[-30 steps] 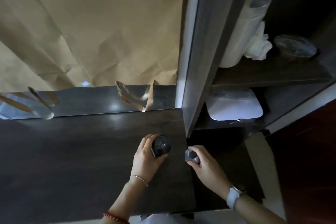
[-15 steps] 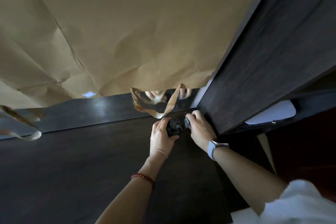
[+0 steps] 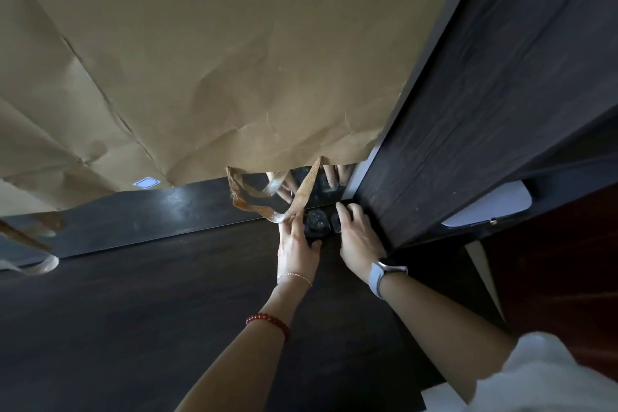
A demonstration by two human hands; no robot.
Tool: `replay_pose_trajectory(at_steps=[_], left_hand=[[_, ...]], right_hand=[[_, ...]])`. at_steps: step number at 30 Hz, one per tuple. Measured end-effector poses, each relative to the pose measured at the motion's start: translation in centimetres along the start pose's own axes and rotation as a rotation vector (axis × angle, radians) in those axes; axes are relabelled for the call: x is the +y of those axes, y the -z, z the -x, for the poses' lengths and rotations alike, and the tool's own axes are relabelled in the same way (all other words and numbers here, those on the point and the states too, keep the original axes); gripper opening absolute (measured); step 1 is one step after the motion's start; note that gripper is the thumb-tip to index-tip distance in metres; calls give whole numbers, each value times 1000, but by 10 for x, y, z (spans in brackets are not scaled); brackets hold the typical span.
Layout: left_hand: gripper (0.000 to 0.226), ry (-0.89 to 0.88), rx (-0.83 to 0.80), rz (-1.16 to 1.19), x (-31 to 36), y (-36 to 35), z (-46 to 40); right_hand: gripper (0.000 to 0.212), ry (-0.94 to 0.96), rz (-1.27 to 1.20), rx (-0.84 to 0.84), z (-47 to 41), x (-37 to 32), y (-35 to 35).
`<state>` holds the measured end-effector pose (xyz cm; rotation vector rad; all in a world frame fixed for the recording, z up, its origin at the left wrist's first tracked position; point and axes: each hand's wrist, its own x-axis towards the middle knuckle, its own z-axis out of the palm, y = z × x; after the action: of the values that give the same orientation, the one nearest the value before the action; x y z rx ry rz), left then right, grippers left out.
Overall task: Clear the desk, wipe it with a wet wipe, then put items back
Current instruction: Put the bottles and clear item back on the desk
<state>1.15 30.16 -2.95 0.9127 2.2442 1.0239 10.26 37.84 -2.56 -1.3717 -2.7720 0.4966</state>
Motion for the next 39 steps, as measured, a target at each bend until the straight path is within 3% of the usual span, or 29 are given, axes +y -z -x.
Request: replay_pose_trajectory(at_steps=[6, 12, 17, 22, 25, 28, 30, 34, 39], left_hand=[[57, -134, 112, 4, 5, 6, 38], [47, -222, 209, -6, 33, -11, 88], [40, -284, 346, 2, 73, -54, 126], [39, -294, 330, -42, 115, -109, 140], [43, -272, 326, -81, 141, -123, 135], [46, -314, 302, -224, 159, -128, 123], [54, -282, 200, -356, 169, -130, 112], [66, -206, 49, -549, 171, -136, 95], [68, -192, 44, -512, 162, -142, 93]], right_hand=[[47, 132, -301, 104, 71, 13, 13], [35, 83, -461, 138, 125, 84, 31], [28, 179, -482, 309, 121, 160, 80], [33, 288, -387, 478, 69, 205, 141], [34, 278, -195, 434, 30, 211, 158], [53, 207, -13, 241, 0, 208, 162], [60, 176, 48, 145, -11, 207, 159], [54, 179, 125, 107, -18, 208, 162], [48, 161, 88, 4, -20, 207, 175]])
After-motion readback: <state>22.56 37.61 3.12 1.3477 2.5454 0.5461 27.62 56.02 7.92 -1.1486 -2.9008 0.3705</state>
